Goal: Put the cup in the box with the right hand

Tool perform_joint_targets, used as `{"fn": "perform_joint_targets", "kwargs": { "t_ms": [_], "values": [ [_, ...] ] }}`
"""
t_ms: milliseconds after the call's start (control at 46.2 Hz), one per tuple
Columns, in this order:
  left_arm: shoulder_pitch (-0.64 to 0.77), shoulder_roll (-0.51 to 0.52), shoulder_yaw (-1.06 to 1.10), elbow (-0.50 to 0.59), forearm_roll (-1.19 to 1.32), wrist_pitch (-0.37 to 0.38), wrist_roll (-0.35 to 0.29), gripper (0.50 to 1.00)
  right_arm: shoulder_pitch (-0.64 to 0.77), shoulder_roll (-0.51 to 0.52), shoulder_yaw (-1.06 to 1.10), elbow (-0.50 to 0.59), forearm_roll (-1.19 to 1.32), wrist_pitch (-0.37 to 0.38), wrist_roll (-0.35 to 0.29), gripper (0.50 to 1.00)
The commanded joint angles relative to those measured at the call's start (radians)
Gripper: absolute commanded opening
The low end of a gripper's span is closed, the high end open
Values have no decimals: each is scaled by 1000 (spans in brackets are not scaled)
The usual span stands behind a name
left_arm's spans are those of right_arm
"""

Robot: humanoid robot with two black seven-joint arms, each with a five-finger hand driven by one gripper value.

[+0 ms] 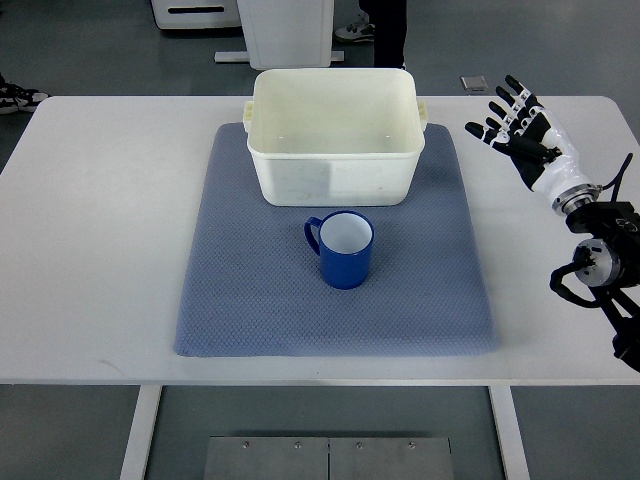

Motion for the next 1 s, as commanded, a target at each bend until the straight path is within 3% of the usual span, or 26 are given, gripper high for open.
{"fn": "perform_joint_targets", "kwargs": {
  "t_ms": [0, 974],
  "values": [
    [0, 0, -1, 0, 0, -2, 0, 1000, 1, 1, 0, 0, 0, 1, 0, 1000],
    [3, 0, -1, 0, -1, 2, 0, 1000, -5, 2, -8, 4, 3, 40, 17, 995]
  ]
}}
